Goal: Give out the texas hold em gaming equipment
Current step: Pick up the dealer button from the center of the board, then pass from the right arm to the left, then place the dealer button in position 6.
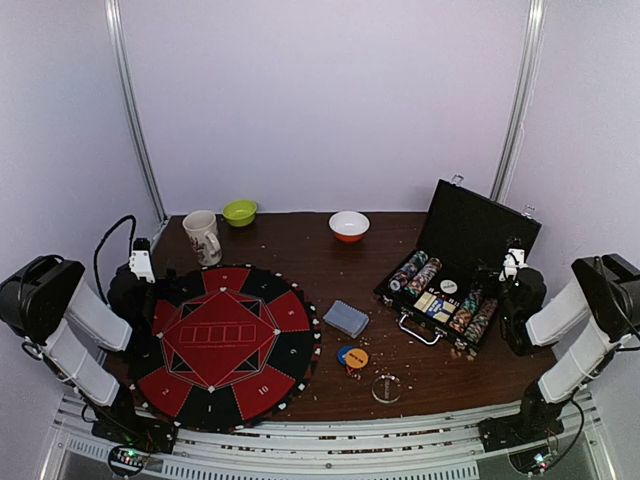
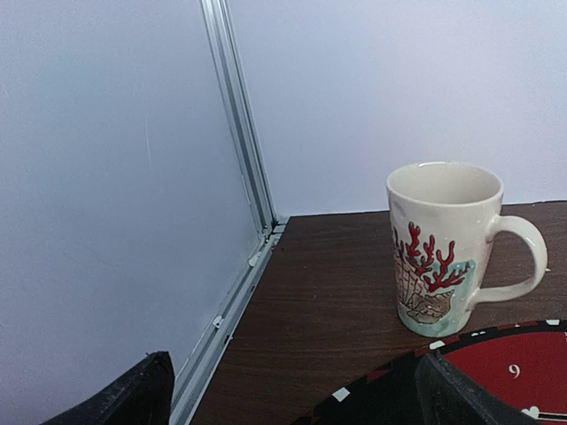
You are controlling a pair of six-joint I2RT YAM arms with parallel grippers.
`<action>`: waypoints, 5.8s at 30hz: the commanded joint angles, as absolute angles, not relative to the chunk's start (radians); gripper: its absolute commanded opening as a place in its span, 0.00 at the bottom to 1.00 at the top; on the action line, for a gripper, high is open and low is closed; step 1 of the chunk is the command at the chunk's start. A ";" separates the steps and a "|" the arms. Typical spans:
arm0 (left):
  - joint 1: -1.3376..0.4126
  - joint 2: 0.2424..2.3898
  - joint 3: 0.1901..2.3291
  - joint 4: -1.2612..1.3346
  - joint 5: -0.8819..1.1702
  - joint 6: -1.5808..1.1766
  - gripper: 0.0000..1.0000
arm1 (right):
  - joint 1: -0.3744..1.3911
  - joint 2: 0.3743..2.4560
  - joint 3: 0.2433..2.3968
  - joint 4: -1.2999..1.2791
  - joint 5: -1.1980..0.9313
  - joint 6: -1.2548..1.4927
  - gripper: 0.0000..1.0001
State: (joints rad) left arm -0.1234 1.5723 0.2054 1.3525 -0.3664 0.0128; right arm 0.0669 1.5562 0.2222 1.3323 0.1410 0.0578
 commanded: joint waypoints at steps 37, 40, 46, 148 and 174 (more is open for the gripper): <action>-0.470 1.161 1.313 -0.297 -0.104 -0.094 0.98 | 0.885 1.427 1.213 -0.788 0.106 0.475 1.00; -0.489 1.160 1.294 -0.353 -0.033 -0.145 0.98 | 1.005 1.506 1.191 -0.843 0.089 0.562 1.00; -0.527 1.149 1.244 -0.403 0.002 -0.173 0.98 | 1.142 1.640 1.141 -0.830 0.001 0.620 1.00; -0.291 1.279 0.782 0.011 0.415 -0.478 0.00 | 1.150 1.572 1.355 -0.113 0.307 0.016 0.98; -0.199 1.798 0.765 0.512 0.245 -0.812 0.00 | 1.121 1.504 1.239 -0.085 0.275 0.061 0.99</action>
State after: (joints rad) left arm -0.2192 1.7462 0.7788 0.3634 0.2676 -0.7189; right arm 1.1213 1.5391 1.2495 -0.0978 0.2756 0.0559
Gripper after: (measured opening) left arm 0.073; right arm 0.988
